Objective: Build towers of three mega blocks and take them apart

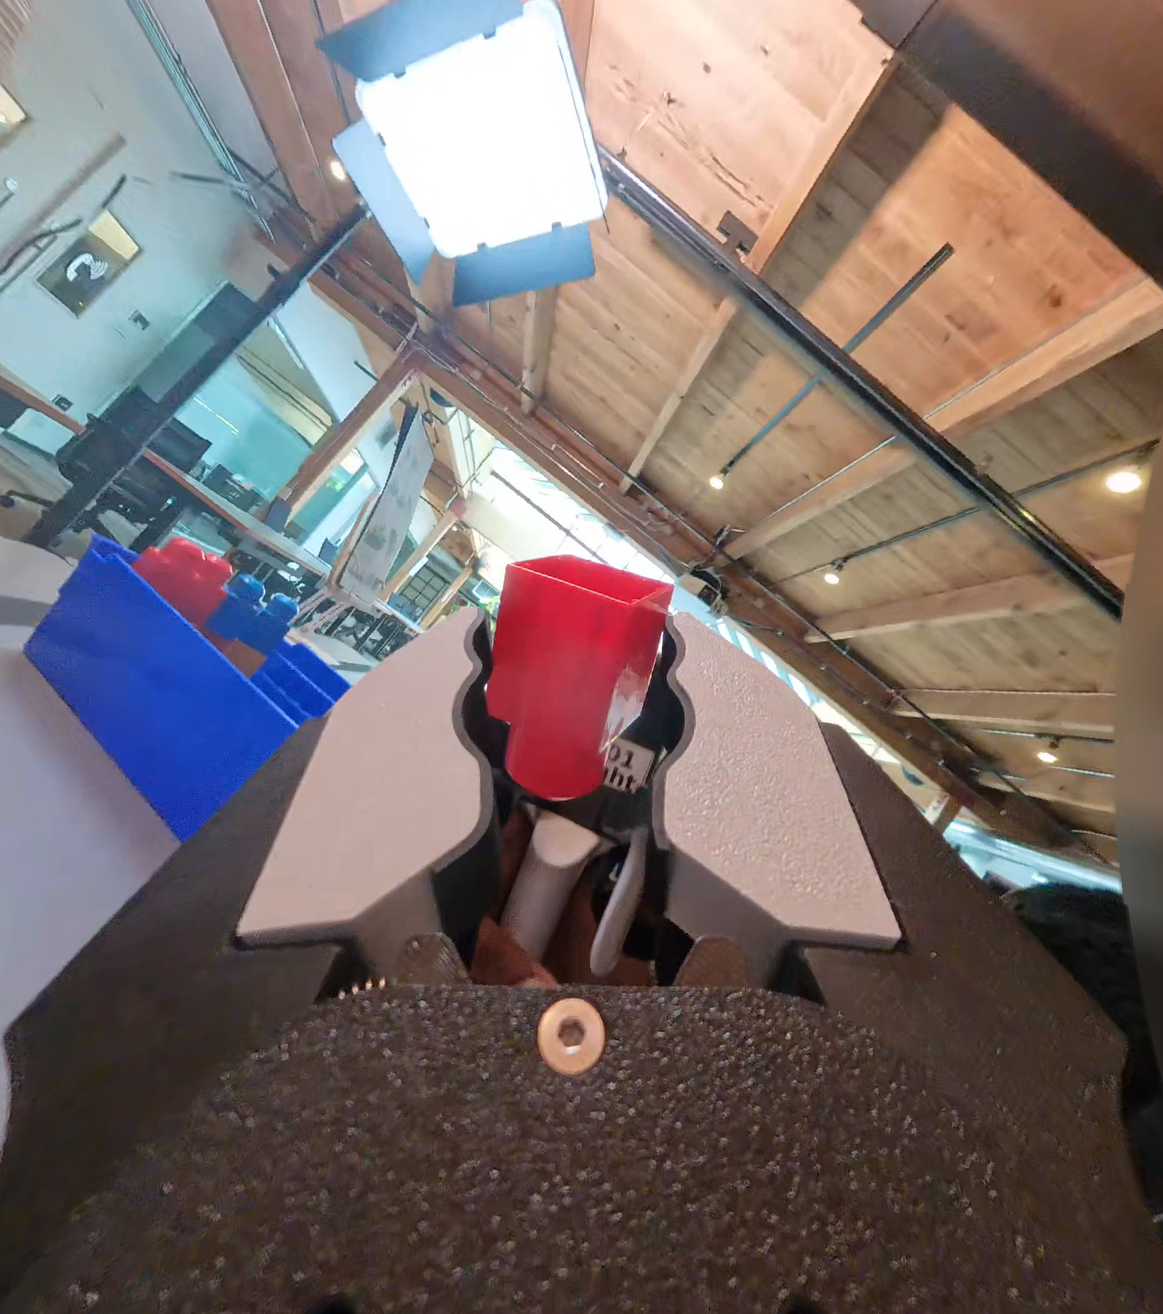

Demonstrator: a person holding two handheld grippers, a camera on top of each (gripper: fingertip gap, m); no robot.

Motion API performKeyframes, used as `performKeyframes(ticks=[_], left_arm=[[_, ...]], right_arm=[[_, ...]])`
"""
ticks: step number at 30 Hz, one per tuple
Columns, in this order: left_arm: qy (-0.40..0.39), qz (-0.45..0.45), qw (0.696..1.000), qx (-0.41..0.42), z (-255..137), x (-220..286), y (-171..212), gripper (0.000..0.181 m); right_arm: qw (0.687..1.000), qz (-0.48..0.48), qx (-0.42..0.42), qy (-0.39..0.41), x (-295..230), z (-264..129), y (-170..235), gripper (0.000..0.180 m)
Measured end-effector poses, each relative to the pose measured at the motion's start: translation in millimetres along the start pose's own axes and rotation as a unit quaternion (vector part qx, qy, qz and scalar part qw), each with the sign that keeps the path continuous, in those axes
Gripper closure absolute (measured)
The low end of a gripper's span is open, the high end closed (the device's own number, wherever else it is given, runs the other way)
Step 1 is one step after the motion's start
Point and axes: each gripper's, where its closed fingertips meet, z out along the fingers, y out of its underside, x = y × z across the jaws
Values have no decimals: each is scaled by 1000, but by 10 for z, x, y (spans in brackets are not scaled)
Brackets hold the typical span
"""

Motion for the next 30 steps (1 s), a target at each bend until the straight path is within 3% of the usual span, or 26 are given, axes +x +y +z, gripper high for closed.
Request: performKeyframes(ticks=[2, 5, 7, 9, 12, 15, 20, 22, 26, 30], left_arm=[[-4, 20, 1000, -5, 5, -34, 96, 136], [-17, 69, 996, -58, -27, -110, 135, 136], [-52, 154, 982, -98, -112, -201, -3, 137], [-122, 246, 953, -128, -259, -341, -299, 141], [-293, 356, 866, -194, -659, -718, -930, 149], [-459, 385, 759, -257, -1242, -1164, -1625, 148], [-641, 310, 602, -361, -2230, -1949, -2215, 139], [-671, 267, 568, -394, -2503, -2235, -2216, 135], [-718, 205, 510, -427, -2917, -2635, -2205, 129], [-747, 150, 458, -458, -3222, -2807, -2133, 121]], right_arm=[[1000, -5, -11, -9, -13, -10, 31, 149], [997, -10, -71, -21, 62, -63, 121, 150], [984, -38, -173, -26, 159, -141, 222, 150], [943, -122, -309, 0, 343, -341, 377, 151], [799, -253, -542, 61, 729, -843, 649, 150], [634, -336, -694, 52, 915, -1209, 745, 150], [406, -385, -829, 5, 935, -1425, 785, 150], [325, -388, -863, -9, 880, -1475, 831, 150], [230, -409, -883, -24, 790, -1440, 979, 150], [198, -426, -882, -36, 736, -1376, 1144, 150]])
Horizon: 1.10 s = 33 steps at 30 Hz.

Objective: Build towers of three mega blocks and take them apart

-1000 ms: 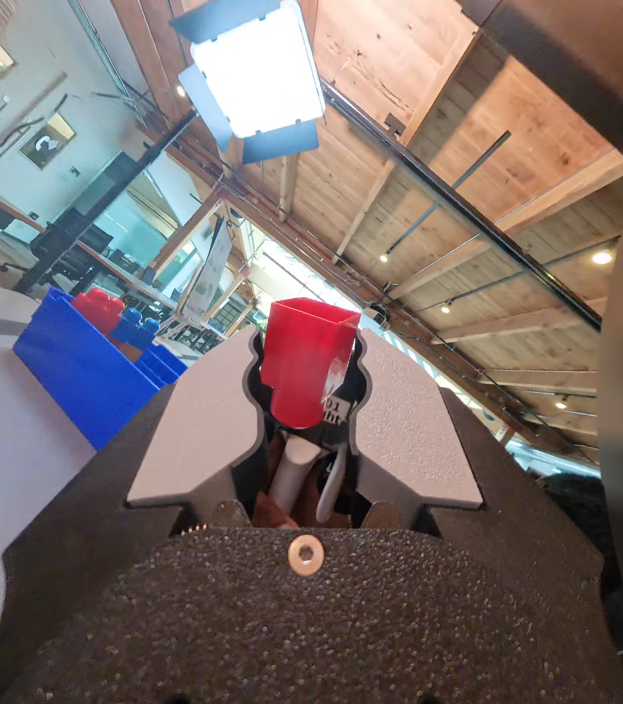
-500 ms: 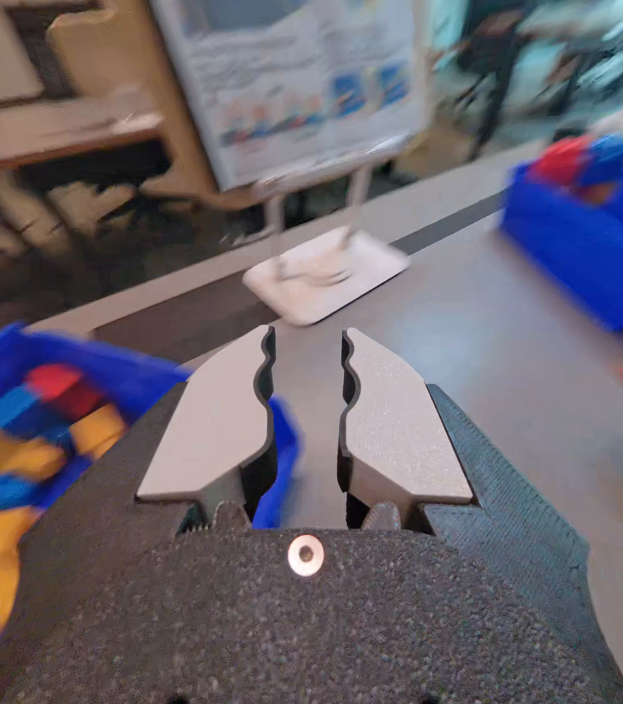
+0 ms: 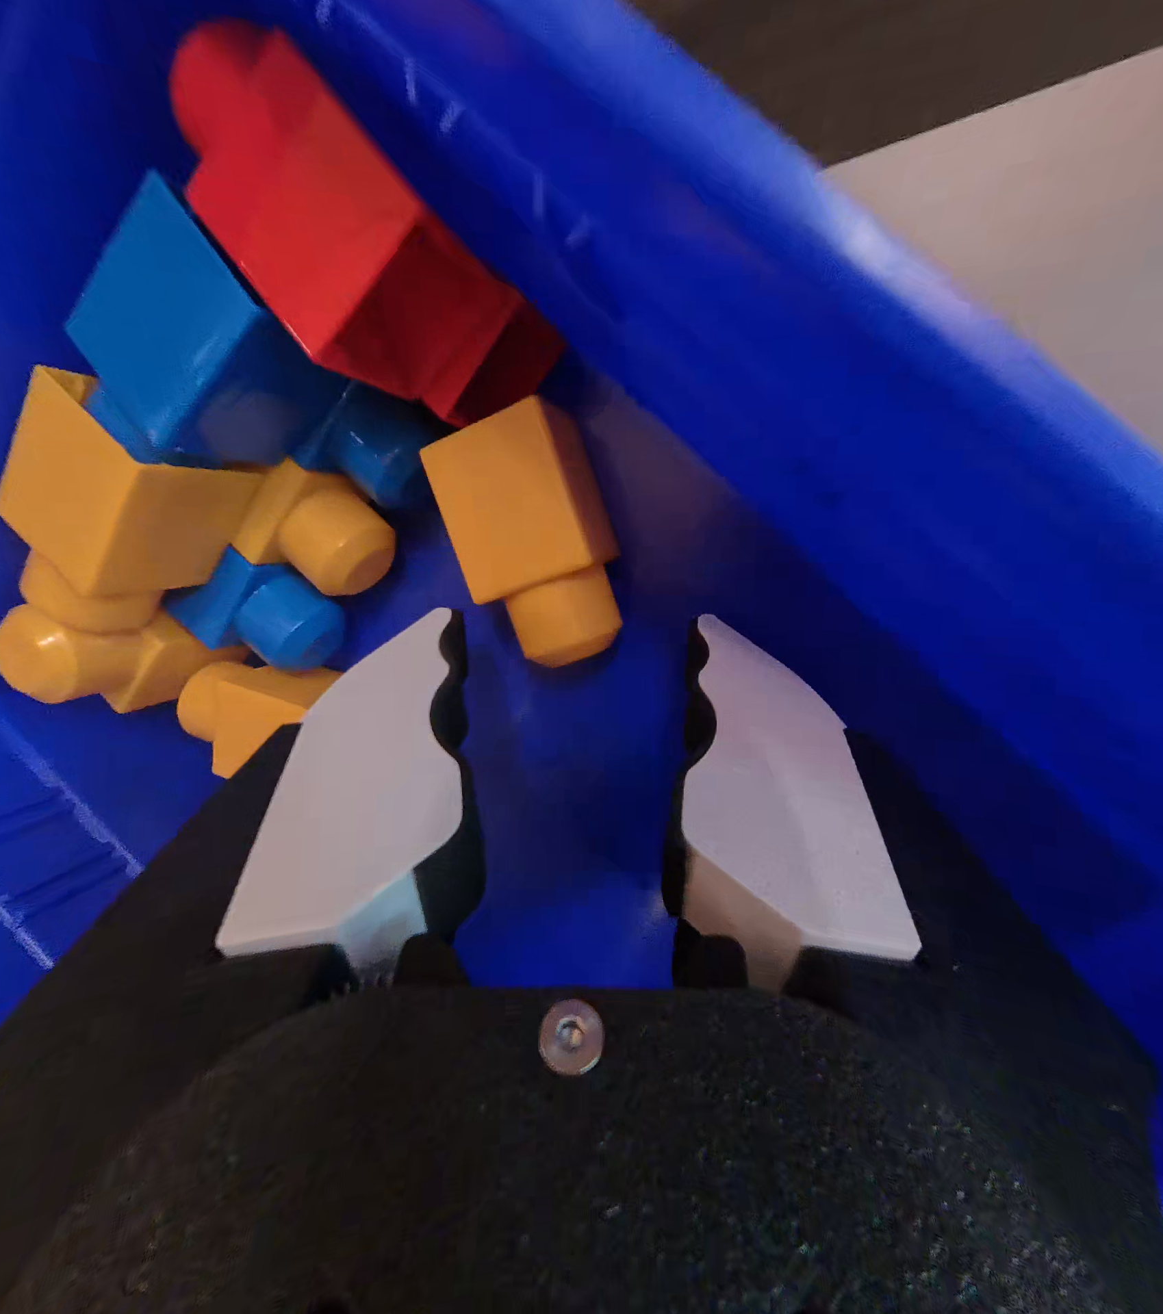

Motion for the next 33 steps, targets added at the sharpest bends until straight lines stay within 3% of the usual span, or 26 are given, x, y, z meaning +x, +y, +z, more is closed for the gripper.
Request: performKeyframes(ticks=[5, 8, 11, 14, 16, 18, 21, 23, 25, 26, 29, 31, 33], left_arm=[[-6, -14, 1000, 9, 71, -41, -57, 141], [-26, 9, 1000, 10, 39, -74, -42, 142], [-22, 23, 999, 44, -175, -49, -68, 142], [11, -5, 992, 127, -601, 37, -93, 142], [32, 4, 979, 202, -972, 182, -120, 143], [92, 35, 953, 286, -1417, 553, -136, 143], [232, 107, 886, 387, -2111, 1375, -16, 143], [250, 186, 855, 415, -2370, 1835, 161, 144], [240, 268, 829, 428, -2516, 2264, 355, 144], [239, 306, 812, 436, -2579, 2478, 456, 144], [226, 411, 766, 441, -2664, 3046, 747, 144], [234, 463, 731, 443, -2716, 3360, 931, 144], [261, 498, 703, 435, -2739, 3577, 1095, 144]], right_arm=[[1000, -16, -10, 20, 23, -31, -108, 149], [999, -1, 22, 37, 73, -74, -140, 132], [992, 34, 116, 31, 104, -191, -153, 114], [955, 93, 282, 5, 145, -380, -171, 109], [904, 140, 404, -8, 214, -523, -161, 108], [827, 205, 522, -14, 351, -690, -106, 109], [657, 295, 693, -26, 557, -1010, 106, 113], [544, 343, 764, -46, 647, -1124, 313, 116], [462, 367, 805, -59, 676, -1163, 489, 119], [438, 372, 815, -73, 668, -1165, 537, 120], [417, 365, 827, -99, 618, -1181, 559, 119], [451, 347, 817, -97, 569, -1164, 442, 113], [508, 318, 797, -79, 492, -1117, 259, 106]])
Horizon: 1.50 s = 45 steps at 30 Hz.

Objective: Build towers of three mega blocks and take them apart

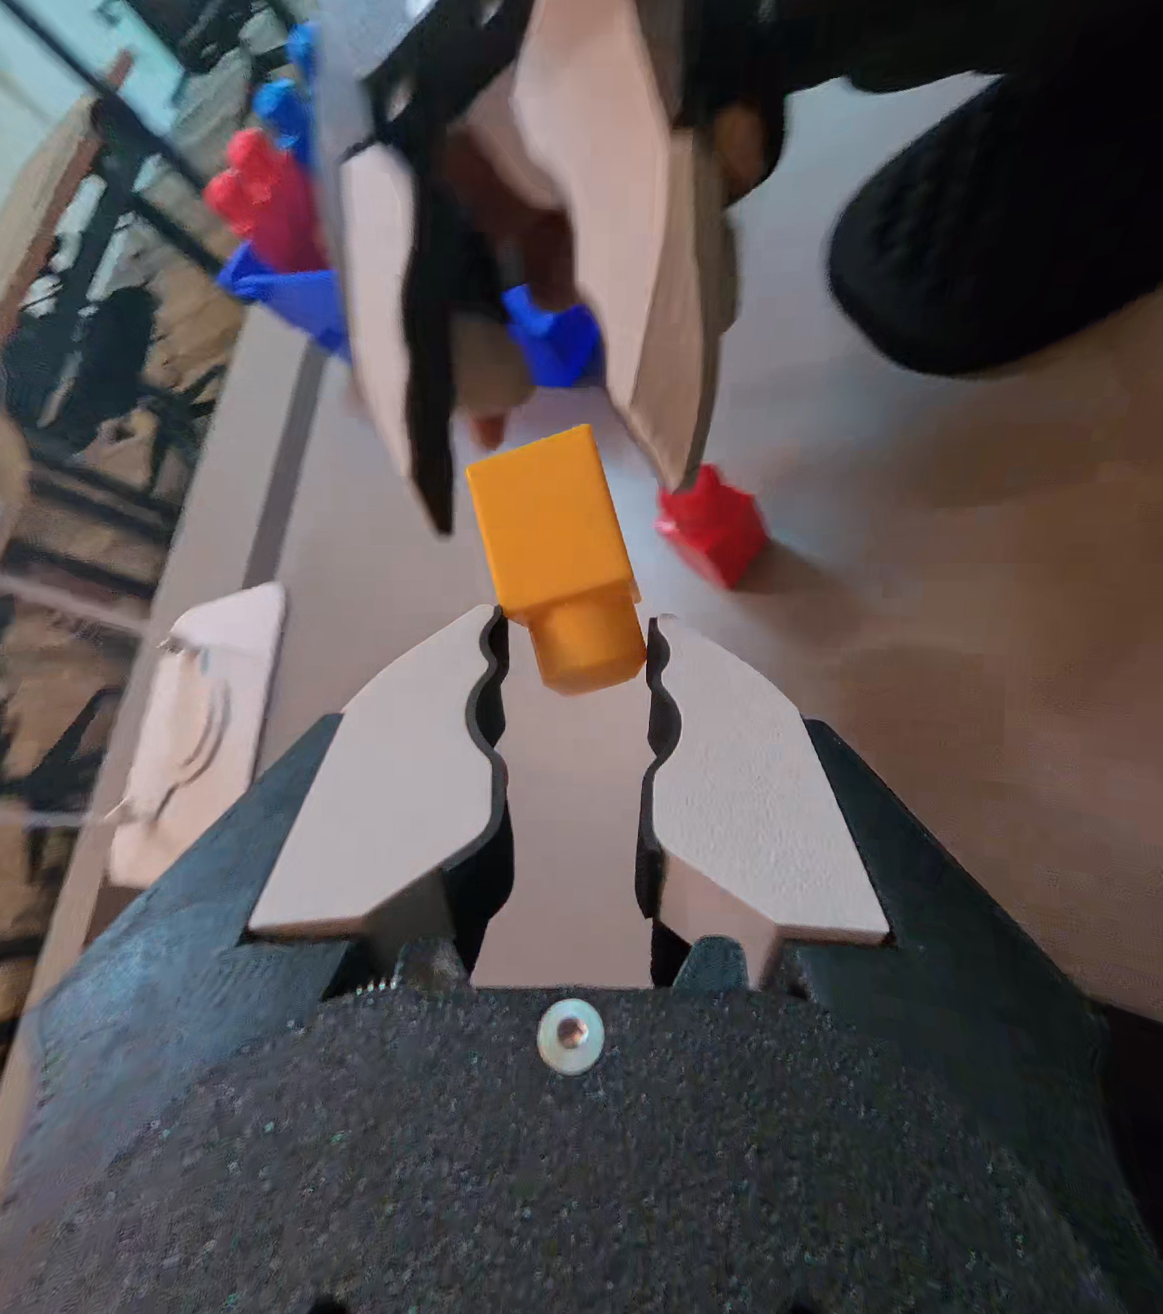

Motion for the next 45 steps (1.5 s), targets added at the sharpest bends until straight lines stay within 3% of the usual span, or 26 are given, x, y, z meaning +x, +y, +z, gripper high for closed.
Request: performKeyframes(ticks=[1, 3, 5, 8, 11, 17, 20, 25, 29, 35, 37, 38, 41, 45], left_arm=[[27, 5, 1000, 5, 32, 106, -21, 144], [71, 1, 997, 20, 46, 251, -27, 145], [100, -49, 990, 88, -38, 267, -124, 147], [94, -190, 944, 253, -306, -40, -369, 152], [59, -239, 905, 347, -511, -263, -488, 146], [29, -215, 903, 371, -454, -204, -663, 128], [19, -225, 900, 374, -401, -183, -687, 136], [29, -235, 919, 315, -370, -189, -600, 141], [48, -199, 960, 190, -216, -83, -323, 145], [67, -151, 984, 64, 79, 186, -80, 145], [64, -143, 987, 33, 142, 217, -4, 146], [62, -141, 988, 26, 161, 221, 21, 146], [74, -151, 984, 62, 162, 224, -41, 147], [62, -192, 970, 134, 128, 68, -141, 146]], right_arm=[[999, -29, -20, -2, -38, 51, 73, 106], [994, -87, -46, -41, -218, 110, 206, 140], [993, -102, -24, -58, -305, 99, 189, 141], [986, -63, 138, -64, -276, -91, -187, 141], [948, 14, 304, -93, -211, -354, -508, 141], [877, 92, 441, -165, -291, -407, -674, 141], [865, 109, 451, -189, -373, -312, -677, 141], [896, 65, 410, -158, -394, -189, -609, 141], [967, -72, 240, -52, -284, -53, -398, 138], [984, -172, 34, 25, -223, 55, -25, 119], [983, -178, -17, 28, -213, 96, 135, 133], [983, -177, -36, 24, -222, 110, 202, 146], [982, -172, -72, 31, -182, 96, 308, 146], [988, -148, -18, 45, -135, -103, 110, 146]])
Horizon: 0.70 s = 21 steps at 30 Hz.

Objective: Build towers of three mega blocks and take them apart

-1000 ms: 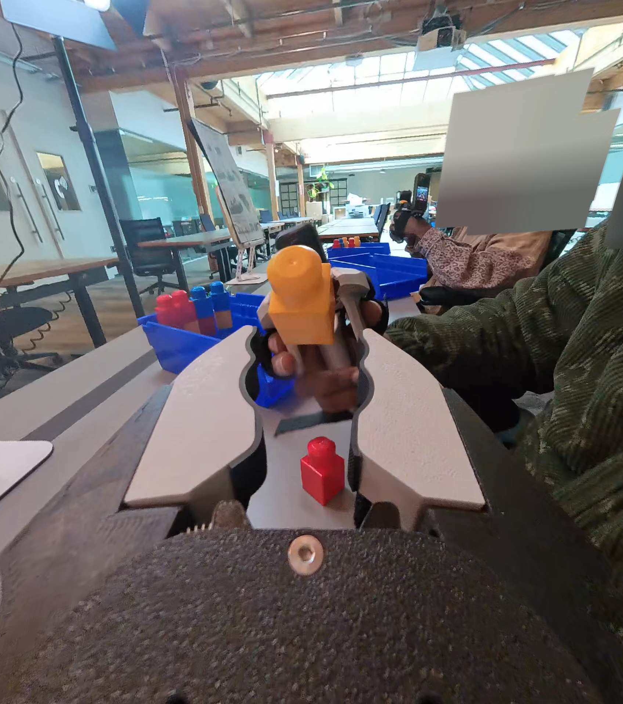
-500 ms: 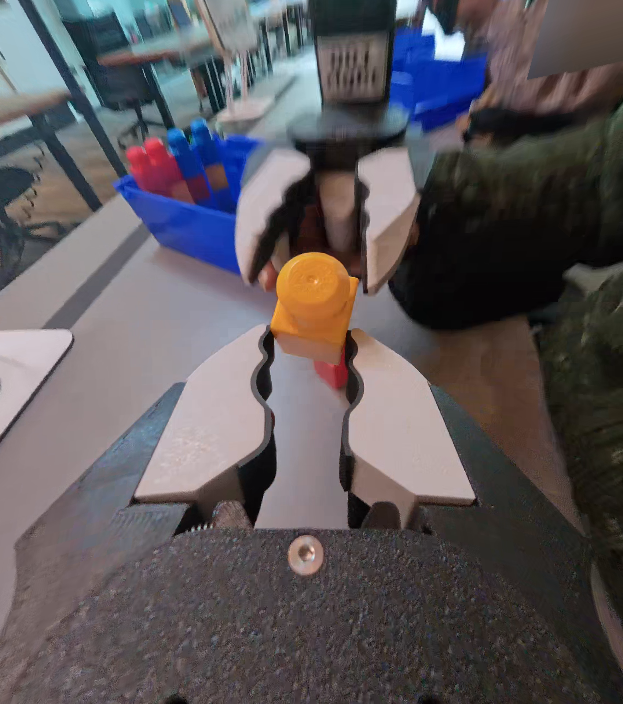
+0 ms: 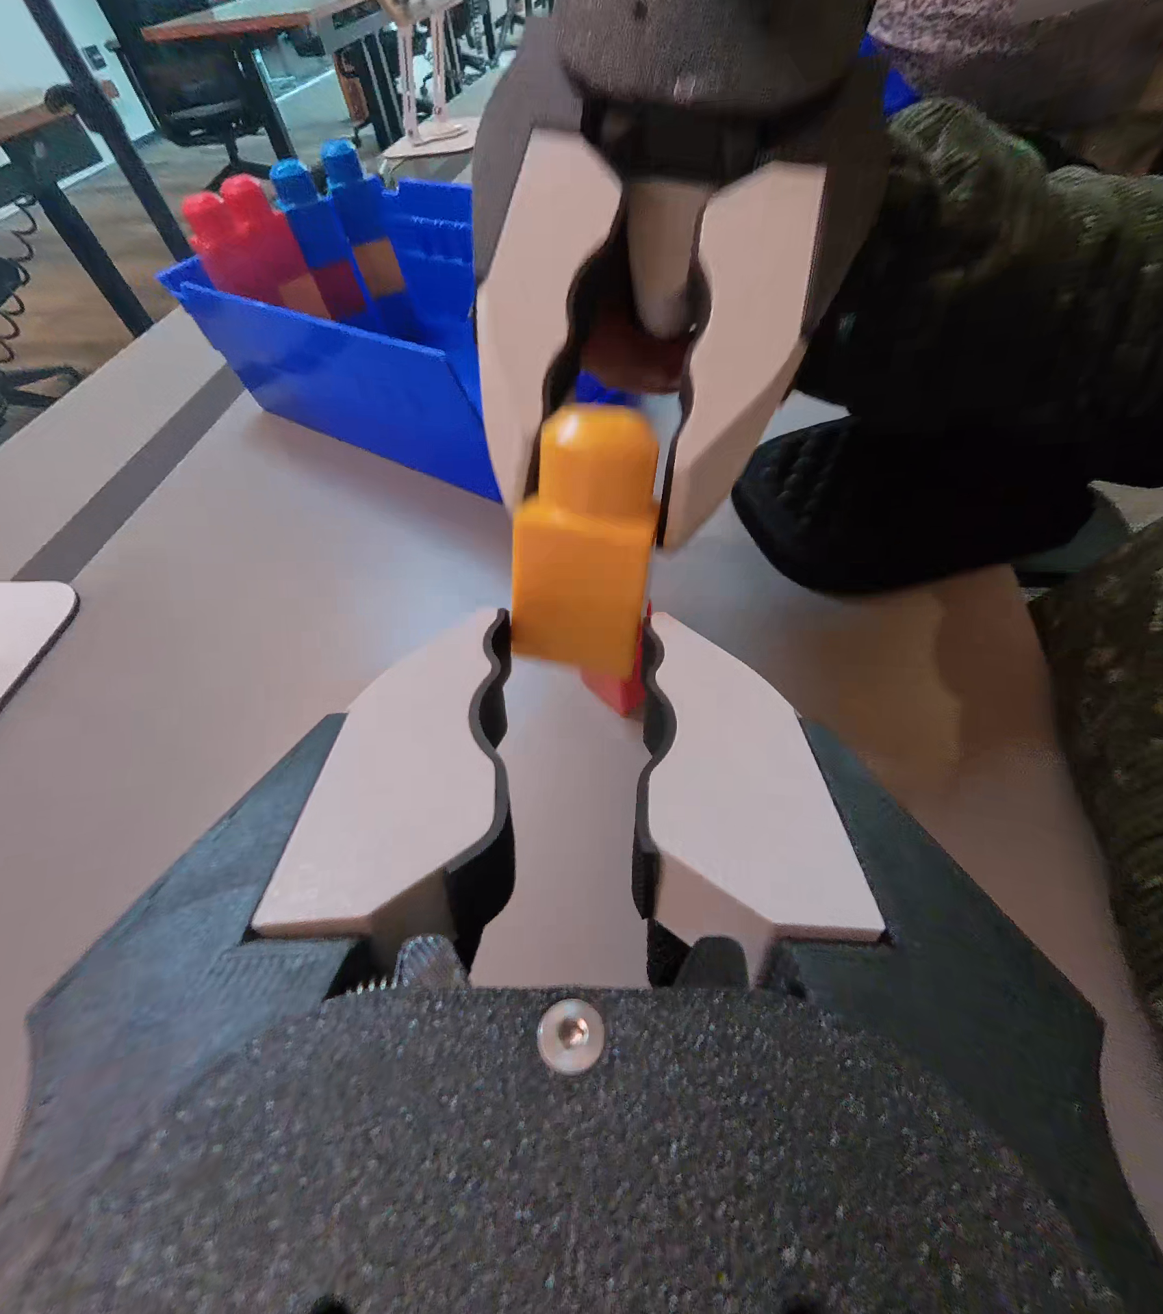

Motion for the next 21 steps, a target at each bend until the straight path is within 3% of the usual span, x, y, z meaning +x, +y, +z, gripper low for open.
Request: performKeyframes(ticks=[7, 12, 21], left_arm=[[39, -50, 991, -121, 552, 234, 637, 115], [-55, -65, 983, -166, 849, 177, 778, 100], [-150, -57, 974, -161, 931, 84, 793, 108]], right_arm=[[996, 36, 19, 80, 297, -492, -73, 146], [990, 42, 17, 131, 456, -748, -9, 146], [982, 64, 29, 176, 604, -810, 15, 146]])
